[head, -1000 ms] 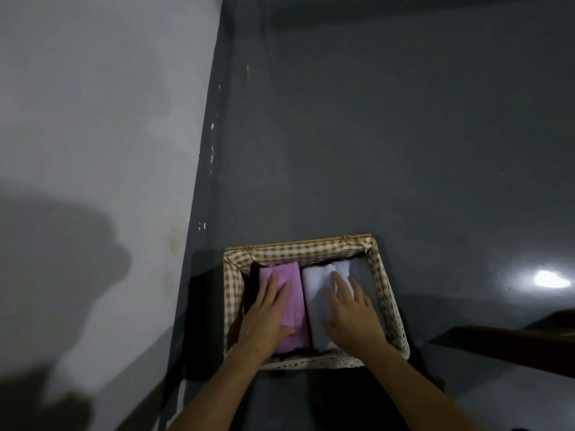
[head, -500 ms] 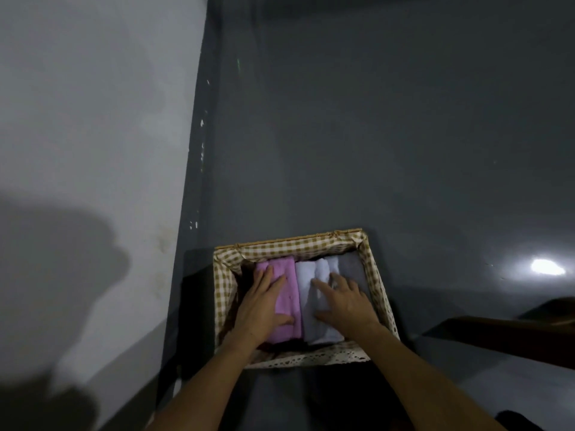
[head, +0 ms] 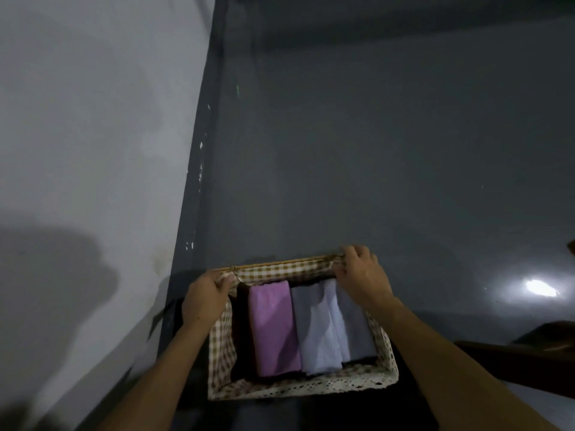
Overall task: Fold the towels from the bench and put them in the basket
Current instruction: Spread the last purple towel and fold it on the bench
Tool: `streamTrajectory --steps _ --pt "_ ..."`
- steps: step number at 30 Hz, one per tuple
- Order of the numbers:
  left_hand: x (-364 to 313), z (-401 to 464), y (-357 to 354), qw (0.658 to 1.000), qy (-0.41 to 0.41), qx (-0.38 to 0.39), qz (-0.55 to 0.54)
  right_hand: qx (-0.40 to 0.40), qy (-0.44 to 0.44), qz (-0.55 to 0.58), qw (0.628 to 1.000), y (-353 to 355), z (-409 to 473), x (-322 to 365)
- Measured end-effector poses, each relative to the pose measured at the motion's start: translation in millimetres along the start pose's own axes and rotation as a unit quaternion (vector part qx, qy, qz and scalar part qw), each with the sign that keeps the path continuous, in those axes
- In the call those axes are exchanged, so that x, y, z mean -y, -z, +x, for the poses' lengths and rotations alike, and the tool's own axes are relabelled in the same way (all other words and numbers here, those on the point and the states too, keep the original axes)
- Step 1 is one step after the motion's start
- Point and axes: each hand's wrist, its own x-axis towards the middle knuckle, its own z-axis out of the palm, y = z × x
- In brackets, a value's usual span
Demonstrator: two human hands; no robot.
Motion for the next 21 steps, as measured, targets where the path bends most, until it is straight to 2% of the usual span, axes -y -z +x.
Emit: streamTrajectory --steps 3,10,17,21 --pt "-6.6 10.1 -12.8 0.999 0.037 -0.030 -0.017 0.039 -0.012 0.011 0.999 -3.3 9.9 -7.0" --pt "-11.0 27.1 -26.2 0.980 0.146 -0.068 -0.120 -0.011 -0.046 0.051 0.998 -7.3 29.3 -12.3" --pt "-10.3 32.3 -34.8 0.946 0.199 -0.127 -0.220 -0.052 -0.074 0.064 0.994 -10.6 29.5 -12.3" --pt "-7.7 33.4 -37.3 0.920 0.221 -0.145 -0.289 -0.059 -0.064 0.116 0.989 -2.4 26.5 -11.5"
